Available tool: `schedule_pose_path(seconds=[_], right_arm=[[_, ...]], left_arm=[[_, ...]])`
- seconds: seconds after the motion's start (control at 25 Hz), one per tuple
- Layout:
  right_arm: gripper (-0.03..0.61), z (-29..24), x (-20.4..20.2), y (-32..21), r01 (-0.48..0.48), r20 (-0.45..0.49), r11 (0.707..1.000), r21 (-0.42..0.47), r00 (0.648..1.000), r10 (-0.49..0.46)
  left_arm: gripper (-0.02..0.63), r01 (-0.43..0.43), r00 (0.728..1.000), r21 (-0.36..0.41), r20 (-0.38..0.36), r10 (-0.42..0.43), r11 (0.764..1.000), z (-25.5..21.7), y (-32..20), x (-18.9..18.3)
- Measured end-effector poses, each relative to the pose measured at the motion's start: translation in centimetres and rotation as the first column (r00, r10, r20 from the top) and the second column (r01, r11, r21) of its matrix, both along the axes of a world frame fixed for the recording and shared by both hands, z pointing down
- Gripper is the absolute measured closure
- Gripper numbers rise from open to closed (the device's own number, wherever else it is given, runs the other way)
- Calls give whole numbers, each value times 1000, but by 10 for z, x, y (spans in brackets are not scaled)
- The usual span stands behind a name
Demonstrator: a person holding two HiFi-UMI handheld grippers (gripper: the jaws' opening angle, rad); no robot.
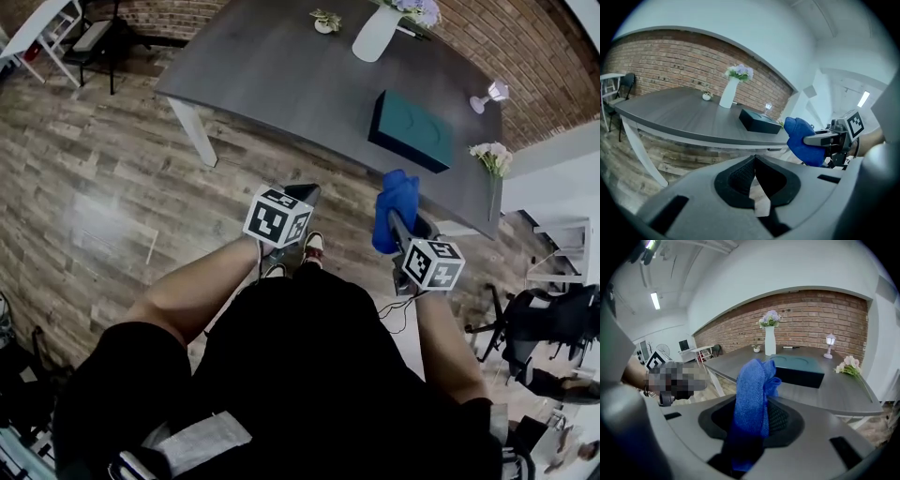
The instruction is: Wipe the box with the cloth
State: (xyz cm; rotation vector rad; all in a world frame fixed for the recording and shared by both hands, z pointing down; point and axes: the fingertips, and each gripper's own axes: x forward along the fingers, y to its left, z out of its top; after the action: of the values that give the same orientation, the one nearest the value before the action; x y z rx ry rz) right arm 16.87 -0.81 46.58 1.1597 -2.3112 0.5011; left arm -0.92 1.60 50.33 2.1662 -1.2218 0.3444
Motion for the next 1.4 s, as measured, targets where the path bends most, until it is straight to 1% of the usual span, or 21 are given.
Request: schedule_pose_path(seconds=[0.08, 0.2, 0.32, 0.4, 0.44, 0.52, 0.6, 0.72, 0.8, 0.88, 0.96, 1.12, 1.16, 1.28, 1.4], right_arm=[[434, 6, -5, -12, 40, -10, 999, -17, 999, -40], [434, 12, -15, -39, 100, -23, 994, -32, 995, -101], [434, 5, -34, -69, 171, -26, 985, -20, 985, -172], [434, -2, -53, -88, 226, -19, 974, -5, 974, -227], [434, -3, -61, -98, 252, -12, 968, -1, 968, -252], [434, -5, -77, -115, 299, 2, 954, 5, 954, -299], [434, -8, -90, -131, 352, 8, 936, 18, 936, -352], [434, -15, -106, -155, 425, 9, 904, 47, 905, -426], [434, -21, -119, -169, 462, 7, 883, 76, 886, -464], [434, -22, -133, -181, 486, -5, 869, 96, 873, -488], [434, -18, -144, -187, 506, -38, 858, 91, 863, -504], [434, -10, -171, -189, 583, -131, 809, 76, 810, -571], [434, -6, -176, -192, 590, -149, 806, 57, 803, -577], [434, 10, -181, -200, 587, -226, 810, 2, 789, -571], [434, 24, -176, -211, 594, -325, 802, -52, 750, -576]], left_arm=[[604, 25, 1000, -10, 3, -25, 1000, 6, -9, -2], [604, 89, 996, -7, 0, -89, 996, 6, -32, -13], [604, 157, 988, 2, -6, -157, 988, 2, -54, -29], [604, 198, 980, 2, 17, -198, 980, 2, -70, -41], [604, 198, 979, 10, 38, -199, 980, 2, -76, -41], [604, 170, 982, 30, 79, -172, 985, -1, -88, -33], [604, 157, 983, 38, 86, -160, 987, -4, -100, -21], [604, 198, 977, 48, 74, -201, 979, -13, -117, -17], [604, 230, 968, 61, 87, -234, 971, -19, -122, -26], [604, 265, 957, 65, 105, -271, 962, -24, -126, -42], [604, 292, 949, 55, 105, -296, 955, -26, -127, -54], [604, 302, 948, 35, 94, -304, 953, -26, -140, -75], [604, 294, 951, 38, 88, -297, 955, -26, -148, -78], [604, 245, 967, 55, 59, -248, 968, -27, -175, -82], [604, 198, 980, 67, 12, -199, 978, -26, -204, -84]])
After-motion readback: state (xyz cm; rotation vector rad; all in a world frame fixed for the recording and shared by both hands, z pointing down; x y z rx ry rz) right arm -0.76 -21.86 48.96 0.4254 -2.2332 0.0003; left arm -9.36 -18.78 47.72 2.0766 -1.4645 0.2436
